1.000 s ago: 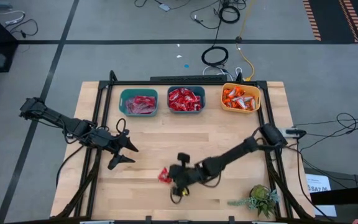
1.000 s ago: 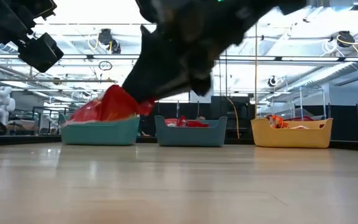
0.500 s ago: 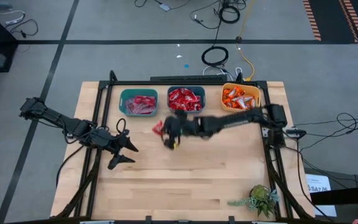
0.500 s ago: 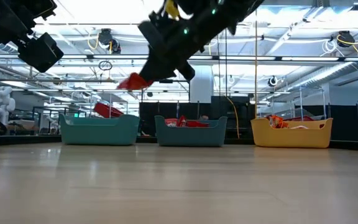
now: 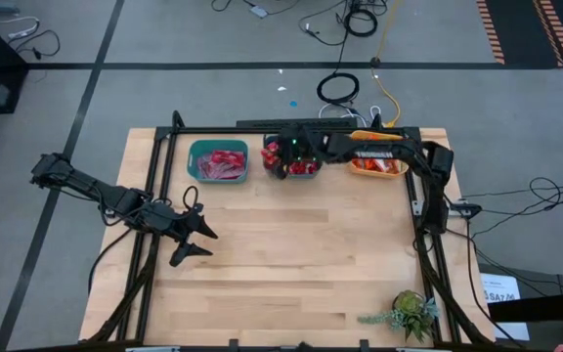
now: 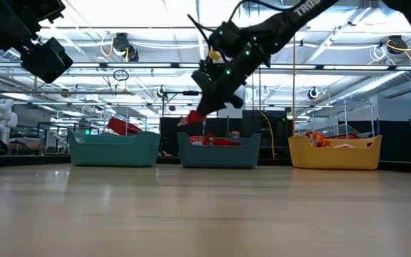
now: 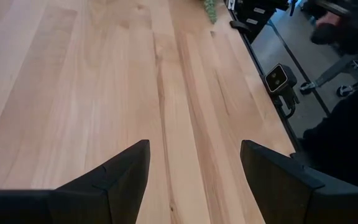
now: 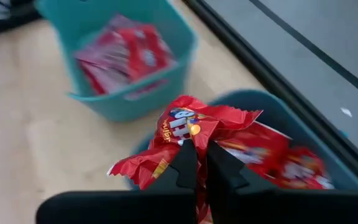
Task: Sort candy
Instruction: Put the red candy into the blue bin, then return to Home Position
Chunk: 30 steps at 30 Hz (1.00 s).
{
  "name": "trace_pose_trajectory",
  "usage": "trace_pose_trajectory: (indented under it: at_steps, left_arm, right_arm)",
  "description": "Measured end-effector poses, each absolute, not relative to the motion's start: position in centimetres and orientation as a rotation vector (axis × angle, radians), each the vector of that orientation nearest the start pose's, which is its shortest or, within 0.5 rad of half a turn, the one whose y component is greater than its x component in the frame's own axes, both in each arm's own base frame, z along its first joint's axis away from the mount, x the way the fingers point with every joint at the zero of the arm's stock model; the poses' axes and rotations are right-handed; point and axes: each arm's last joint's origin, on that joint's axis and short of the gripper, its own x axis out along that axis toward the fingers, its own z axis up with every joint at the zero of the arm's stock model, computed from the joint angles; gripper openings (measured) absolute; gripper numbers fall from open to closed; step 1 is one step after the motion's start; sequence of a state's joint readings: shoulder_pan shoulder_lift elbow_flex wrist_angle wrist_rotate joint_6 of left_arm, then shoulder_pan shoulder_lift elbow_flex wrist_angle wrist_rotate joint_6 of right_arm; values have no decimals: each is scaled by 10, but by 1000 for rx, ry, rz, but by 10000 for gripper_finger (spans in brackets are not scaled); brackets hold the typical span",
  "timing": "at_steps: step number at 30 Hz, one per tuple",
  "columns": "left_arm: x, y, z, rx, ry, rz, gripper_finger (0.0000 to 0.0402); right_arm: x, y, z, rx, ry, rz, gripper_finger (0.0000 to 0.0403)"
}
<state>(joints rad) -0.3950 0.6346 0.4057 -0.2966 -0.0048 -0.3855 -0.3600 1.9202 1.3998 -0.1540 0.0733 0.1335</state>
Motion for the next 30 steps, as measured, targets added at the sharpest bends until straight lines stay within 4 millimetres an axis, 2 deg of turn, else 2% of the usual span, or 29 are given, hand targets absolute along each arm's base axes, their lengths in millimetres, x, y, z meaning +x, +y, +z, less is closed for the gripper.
trace_pose_trajectory:
  at_steps: [6, 12, 23, 30]
  left_arm:
    - [132, -55, 214, -267, 582, -276, 261]
    - [132, -55, 214, -267, 583, -276, 261]
    - [132, -55, 214, -267, 582, -276, 261]
    - [132, -55, 214, -267, 582, -276, 261]
  right_arm:
    - [383, -182, 216, 277, 702, -539, 2]
    - [370, -191, 210, 325, 797, -582, 10]
    - [364, -194, 208, 342, 843, -594, 124]
    - [354, -189, 227, 304, 850, -579, 165]
